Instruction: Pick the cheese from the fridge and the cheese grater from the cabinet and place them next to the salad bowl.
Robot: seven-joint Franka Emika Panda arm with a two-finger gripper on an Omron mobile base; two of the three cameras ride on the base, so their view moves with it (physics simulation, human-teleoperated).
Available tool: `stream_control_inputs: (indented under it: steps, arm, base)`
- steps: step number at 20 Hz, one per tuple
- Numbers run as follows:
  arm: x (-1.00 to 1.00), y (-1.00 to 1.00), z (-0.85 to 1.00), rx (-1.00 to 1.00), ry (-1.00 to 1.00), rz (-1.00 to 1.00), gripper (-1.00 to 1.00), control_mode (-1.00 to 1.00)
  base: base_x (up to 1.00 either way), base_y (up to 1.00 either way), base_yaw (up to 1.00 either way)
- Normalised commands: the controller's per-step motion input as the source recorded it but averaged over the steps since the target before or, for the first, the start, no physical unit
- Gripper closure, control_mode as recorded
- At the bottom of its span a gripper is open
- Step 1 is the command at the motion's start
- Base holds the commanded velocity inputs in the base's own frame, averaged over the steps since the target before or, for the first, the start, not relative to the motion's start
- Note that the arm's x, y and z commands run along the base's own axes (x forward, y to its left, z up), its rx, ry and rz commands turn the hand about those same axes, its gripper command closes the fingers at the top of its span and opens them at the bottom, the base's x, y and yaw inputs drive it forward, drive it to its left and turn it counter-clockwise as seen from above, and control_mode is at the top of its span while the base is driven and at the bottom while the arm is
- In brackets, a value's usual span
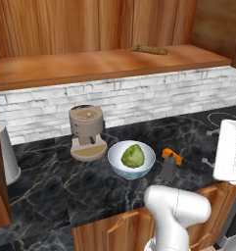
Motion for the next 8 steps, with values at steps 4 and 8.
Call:
stream_control_inputs:
  steps: [4,8]
  arm:
    - [-0.63,-0.57,0.75,-0.16,-0.07,-0.02,-1.0,-1.0]
    - [-0.52,-0.44,0.74,-0.17,-0.02,-0.07,-1.0,-1.0]
  base:
    - [0.0,0.0,0.0]
    - [0.0,0.0,0.0]
